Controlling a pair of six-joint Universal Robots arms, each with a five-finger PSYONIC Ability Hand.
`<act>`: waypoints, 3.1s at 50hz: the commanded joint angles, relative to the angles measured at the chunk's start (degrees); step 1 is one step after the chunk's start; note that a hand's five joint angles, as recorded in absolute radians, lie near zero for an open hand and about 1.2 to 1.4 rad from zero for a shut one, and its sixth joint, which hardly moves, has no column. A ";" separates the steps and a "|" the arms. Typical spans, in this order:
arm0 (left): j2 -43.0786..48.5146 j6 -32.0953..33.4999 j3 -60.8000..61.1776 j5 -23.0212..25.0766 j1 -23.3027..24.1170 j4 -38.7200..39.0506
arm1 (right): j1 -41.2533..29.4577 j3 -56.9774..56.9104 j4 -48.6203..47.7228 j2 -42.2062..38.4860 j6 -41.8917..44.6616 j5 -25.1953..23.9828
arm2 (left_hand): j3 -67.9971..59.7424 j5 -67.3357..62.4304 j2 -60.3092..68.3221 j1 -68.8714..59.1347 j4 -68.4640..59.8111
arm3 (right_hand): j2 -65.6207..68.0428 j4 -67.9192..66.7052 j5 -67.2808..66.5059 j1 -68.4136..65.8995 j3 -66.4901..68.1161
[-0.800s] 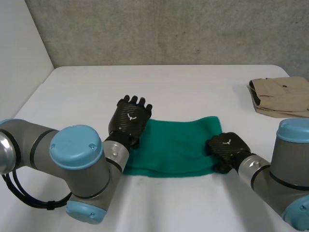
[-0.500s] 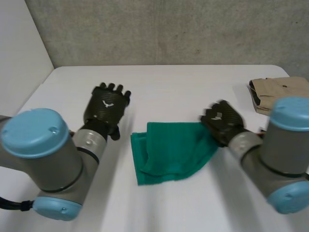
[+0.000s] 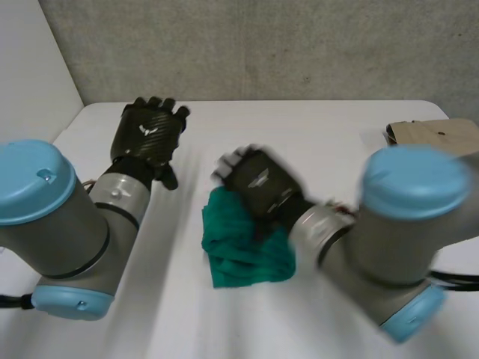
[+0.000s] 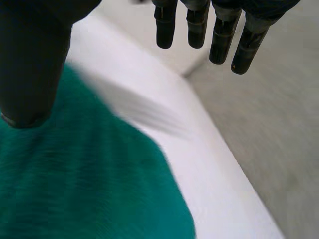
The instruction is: Fold the laundry.
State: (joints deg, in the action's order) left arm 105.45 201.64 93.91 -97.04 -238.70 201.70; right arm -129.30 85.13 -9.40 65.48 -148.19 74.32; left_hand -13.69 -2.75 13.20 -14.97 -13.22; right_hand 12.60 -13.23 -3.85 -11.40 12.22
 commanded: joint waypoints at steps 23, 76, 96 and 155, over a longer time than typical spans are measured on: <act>20.59 -10.12 -15.35 -6.75 8.08 -17.74 | 11.27 -11.38 14.68 -14.42 -31.11 0.57 | -0.23 -1.16 0.72 1.05 -0.69 | -2.60 3.23 3.85 1.40 -2.22; -1.12 -13.38 -16.31 18.47 -0.71 -29.08 | -1.13 12.61 -4.56 -3.60 -23.90 10.50 | 0.11 -0.83 0.38 1.39 -0.36 | -2.60 3.23 3.85 1.40 -2.22; -0.94 -14.61 -15.78 18.29 -0.97 -29.00 | -1.13 8.04 -13.54 -11.34 -17.48 10.50 | 0.11 -0.83 0.38 1.39 -0.36 | 20.70 -20.07 -19.45 -21.90 21.07; -0.94 -17.42 -15.60 18.47 -0.97 -28.91 | -1.04 2.06 -12.13 -14.86 -14.05 10.59 | -0.40 -1.33 0.89 0.89 -0.86 | 15.65 -15.02 -14.41 -16.85 16.03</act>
State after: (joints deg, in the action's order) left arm 104.50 184.88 78.25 -78.62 -239.70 172.79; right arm -130.26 88.64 -21.58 51.29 -163.78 84.90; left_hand -13.69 -2.82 13.20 -15.03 -13.22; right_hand 22.36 -23.46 -11.68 -20.42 23.55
